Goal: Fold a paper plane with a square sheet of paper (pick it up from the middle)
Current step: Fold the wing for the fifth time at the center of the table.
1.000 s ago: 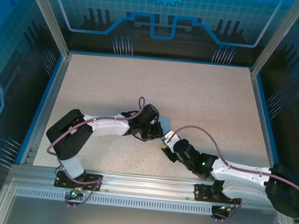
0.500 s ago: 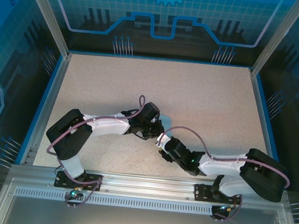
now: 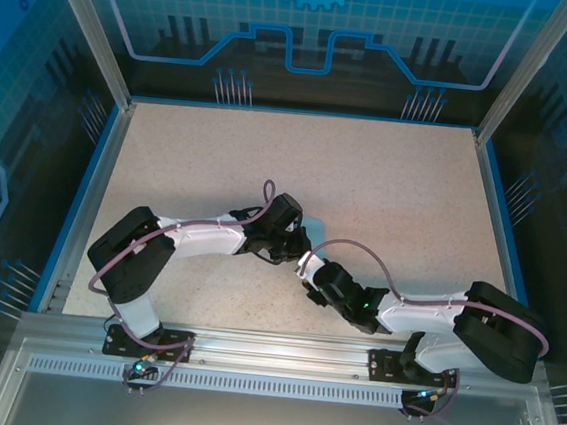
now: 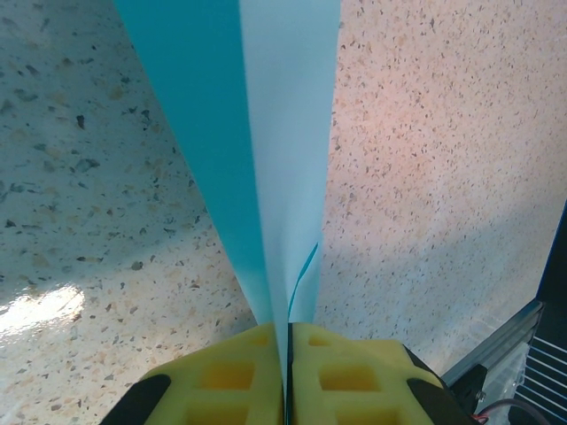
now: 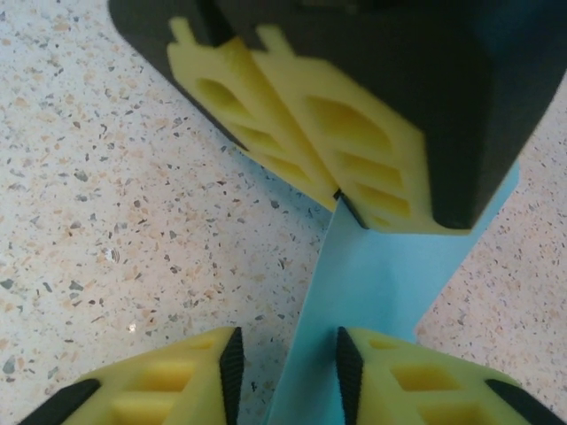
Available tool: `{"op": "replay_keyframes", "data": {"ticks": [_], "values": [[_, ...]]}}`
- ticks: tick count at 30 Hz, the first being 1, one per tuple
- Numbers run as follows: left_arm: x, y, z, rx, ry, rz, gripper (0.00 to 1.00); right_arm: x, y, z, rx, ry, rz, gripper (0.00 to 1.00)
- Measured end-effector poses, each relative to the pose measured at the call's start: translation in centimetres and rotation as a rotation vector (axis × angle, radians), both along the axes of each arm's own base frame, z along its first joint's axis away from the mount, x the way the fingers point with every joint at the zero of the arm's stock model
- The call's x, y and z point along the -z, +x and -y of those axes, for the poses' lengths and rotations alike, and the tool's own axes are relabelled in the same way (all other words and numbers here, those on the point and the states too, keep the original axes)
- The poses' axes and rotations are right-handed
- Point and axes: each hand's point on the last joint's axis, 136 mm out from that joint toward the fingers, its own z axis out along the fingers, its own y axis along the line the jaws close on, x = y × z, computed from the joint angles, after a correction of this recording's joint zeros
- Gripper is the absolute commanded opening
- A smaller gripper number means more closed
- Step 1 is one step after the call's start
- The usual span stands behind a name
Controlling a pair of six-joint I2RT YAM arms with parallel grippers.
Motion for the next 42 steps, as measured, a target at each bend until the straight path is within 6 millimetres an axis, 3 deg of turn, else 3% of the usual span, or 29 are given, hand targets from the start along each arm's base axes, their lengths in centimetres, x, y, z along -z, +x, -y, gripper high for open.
{"op": "replay_keyframes", "data": {"ticks": [2, 15, 26, 42], "values": [[0.0, 0.0, 0.0, 0.001, 0.000, 0.000, 0.11, -0.1, 0.0, 0.0, 0.000, 0.014, -0.002, 0.39], [0.0, 0.0, 0.0, -0.002, 0.000, 0.000, 0.11, -0.6, 0.3, -0.3, -0.008, 0.068, 0.003, 0.35], [-0.1, 0.2, 0.0, -0.008, -0.005, 0.001, 0.12, -0.6, 0.5, -0.3, -0.008, 0.081, -0.003, 0.41], [-0.1, 0.2, 0.0, -0.008, -0.007, 0.002, 0.12, -1.4, 0.8, 0.0, 0.005, 0.114, 0.008, 0.39]]}}
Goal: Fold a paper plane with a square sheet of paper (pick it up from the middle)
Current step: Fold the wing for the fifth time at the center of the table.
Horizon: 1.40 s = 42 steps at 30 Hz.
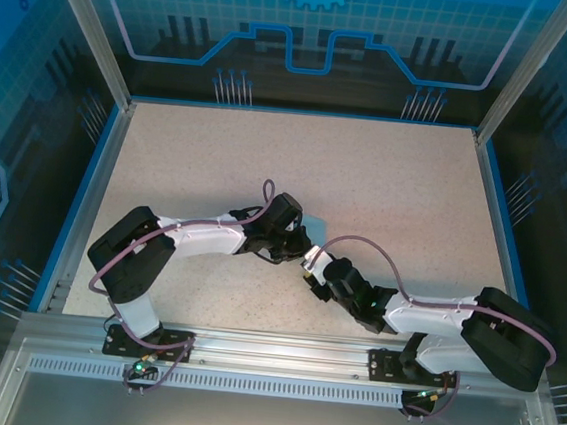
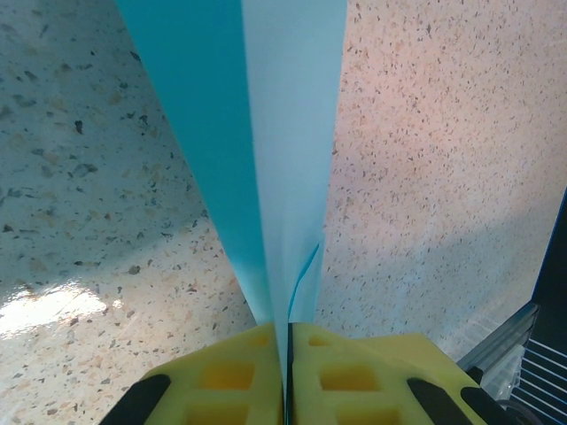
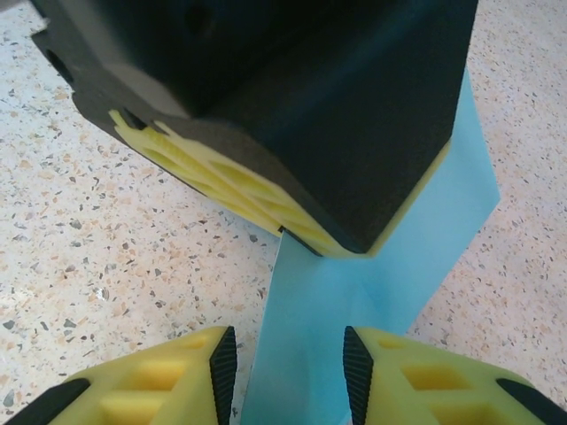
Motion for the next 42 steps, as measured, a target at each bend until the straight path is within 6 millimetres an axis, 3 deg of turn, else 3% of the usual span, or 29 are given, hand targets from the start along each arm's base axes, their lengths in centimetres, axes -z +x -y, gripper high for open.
{"op": "replay_keyframes", "data": {"ticks": [10, 28, 42], "values": [[0.02, 0.01, -0.02, -0.001, 0.001, 0.000, 0.12, 0.39, 0.11, -0.04, 0.000, -0.012, -0.005, 0.28], [0.09, -0.03, -0.06, -0.001, 0.003, -0.003, 0.12, 0.52, -0.06, -0.20, -0.014, -0.010, -0.020, 0.30], [0.20, 0.03, -0.12, -0.003, 0.005, -0.005, 0.12, 0.72, -0.22, -0.21, -0.024, -0.024, -0.035, 0.21]]}}
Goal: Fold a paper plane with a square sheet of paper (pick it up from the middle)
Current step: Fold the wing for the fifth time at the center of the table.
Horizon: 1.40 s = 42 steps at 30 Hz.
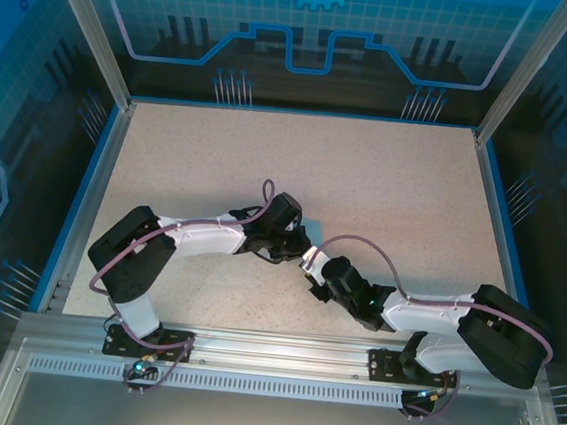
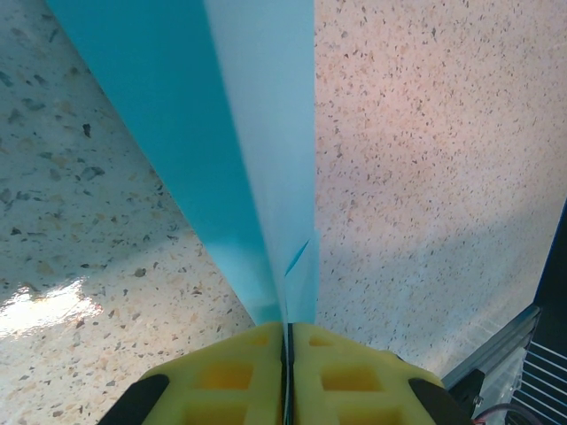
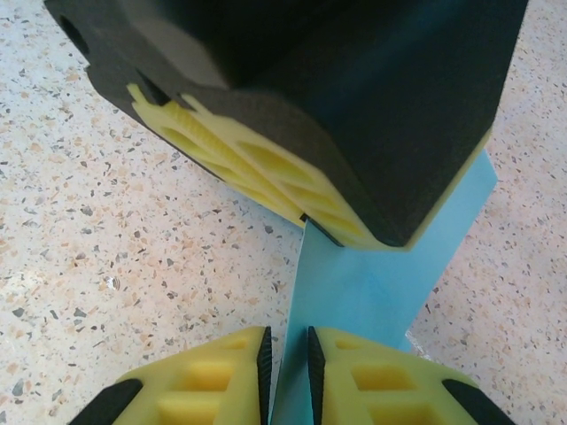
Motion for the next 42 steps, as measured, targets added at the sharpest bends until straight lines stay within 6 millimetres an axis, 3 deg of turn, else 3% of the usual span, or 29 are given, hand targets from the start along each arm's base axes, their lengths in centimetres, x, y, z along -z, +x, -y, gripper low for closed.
{"op": "replay_keyframes", "data": {"ticks": [11, 29, 37, 41, 42], "values": [[0.3, 0.0, -0.3, -0.007, 0.012, -0.010, 0.13, 0.4, 0.0, -0.2, -0.008, -0.014, -0.016, 0.11], [0.7, -0.1, -0.6, -0.010, 0.025, -0.022, 0.15, 0.7, 0.0, -0.1, -0.012, -0.032, -0.026, 0.04], [0.9, 0.0, -0.8, -0.016, 0.034, -0.021, 0.24, 0.8, -0.1, -0.2, -0.012, -0.036, -0.042, 0.00], [1.0, 0.1, -1.0, -0.026, 0.050, -0.017, 0.46, 1.1, -0.4, -0.3, -0.017, -0.019, -0.082, 0.00], [1.0, 0.1, -1.1, -0.027, 0.053, -0.016, 0.48, 1.1, -0.4, -0.3, -0.016, -0.011, -0.093, 0.00]]}}
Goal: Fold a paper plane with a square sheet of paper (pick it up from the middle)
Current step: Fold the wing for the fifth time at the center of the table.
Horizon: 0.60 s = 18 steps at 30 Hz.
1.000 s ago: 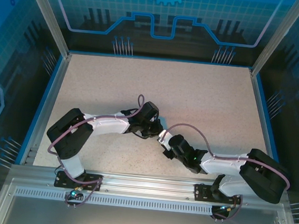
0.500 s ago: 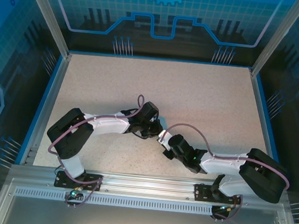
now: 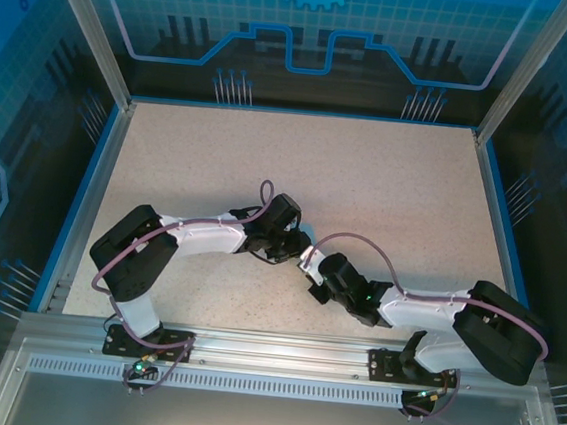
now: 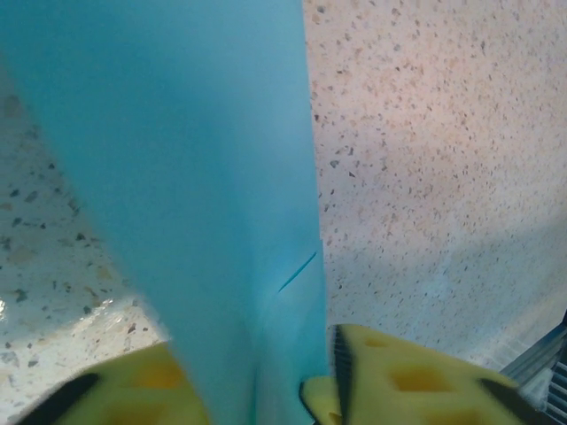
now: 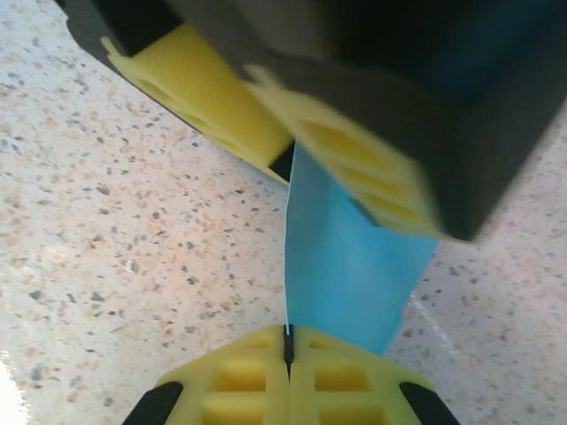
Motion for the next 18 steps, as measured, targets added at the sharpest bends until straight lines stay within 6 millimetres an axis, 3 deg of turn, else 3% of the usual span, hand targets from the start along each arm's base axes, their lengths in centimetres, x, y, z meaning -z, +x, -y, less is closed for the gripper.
{"op": "replay_keyframes", "data": {"ticks": [5, 12, 18], "values": [[-0.8, 0.3, -0.4, -0.018, 0.007, 0.024, 0.54, -0.6, 0.4, -0.3, 0.015, 0.074, -0.054, 0.00], [-3.4, 0.0, -0.3, -0.010, -0.037, 0.070, 0.55, -2.2, 1.4, -0.3, 0.059, 0.188, -0.101, 0.00], [-2.9, -0.7, -1.0, -0.012, -0.028, 0.063, 0.55, -1.4, 1.0, -0.5, 0.057, 0.212, -0.187, 0.00]]}}
